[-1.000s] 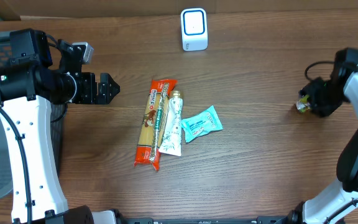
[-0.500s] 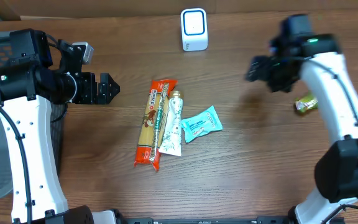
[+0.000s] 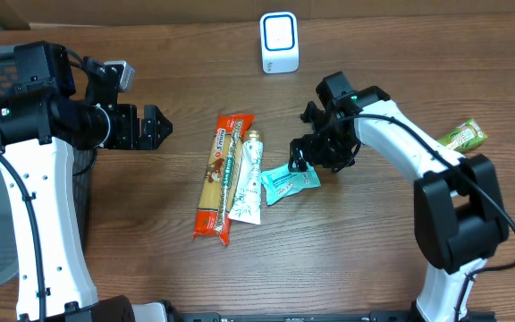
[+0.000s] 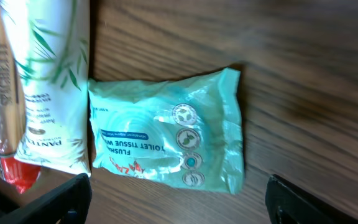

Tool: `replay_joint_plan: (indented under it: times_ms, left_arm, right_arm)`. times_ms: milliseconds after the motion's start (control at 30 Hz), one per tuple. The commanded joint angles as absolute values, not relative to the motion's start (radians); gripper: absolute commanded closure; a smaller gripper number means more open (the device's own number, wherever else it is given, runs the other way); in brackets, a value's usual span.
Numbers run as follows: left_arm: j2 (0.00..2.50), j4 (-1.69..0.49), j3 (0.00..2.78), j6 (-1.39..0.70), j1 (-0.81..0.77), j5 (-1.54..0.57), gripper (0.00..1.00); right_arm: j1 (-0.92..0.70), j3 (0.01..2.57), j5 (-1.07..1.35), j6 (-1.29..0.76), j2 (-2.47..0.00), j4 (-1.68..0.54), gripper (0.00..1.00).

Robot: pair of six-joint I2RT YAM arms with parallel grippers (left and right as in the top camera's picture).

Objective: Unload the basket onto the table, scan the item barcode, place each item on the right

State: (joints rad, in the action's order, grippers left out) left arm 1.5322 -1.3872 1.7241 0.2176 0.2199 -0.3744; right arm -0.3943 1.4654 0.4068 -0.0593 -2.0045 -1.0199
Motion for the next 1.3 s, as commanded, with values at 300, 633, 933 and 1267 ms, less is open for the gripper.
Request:
replay_joint_plan:
  times_ms: [300, 633, 933, 1267]
  left_arm:
    - [1.533, -1.386, 1.737, 0.24, 0.215, -0.385, 0.01]
    - [1.533, -1.386, 1.737, 0.24, 0.215, -0.385, 0.01]
    - [1.533, -1.386, 1.737, 0.24, 0.215, -0.385, 0.01]
    - [1.533, -1.386, 1.737, 0.24, 0.215, -0.385, 0.0]
  right_arm:
    - [-0.384, 1.457, 0.512, 0.053, -2.137, -0.97, 0.14]
    - [-0.383, 1.449, 0.564, -0.062, -2.163, -0.964, 0.4]
    - [-0.387, 1.373, 0.561, -0.319, -2.17, -0.863, 0.55]
    - [-0.387, 1.369, 0.534, -0.36, -2.17, -0.845, 0.96]
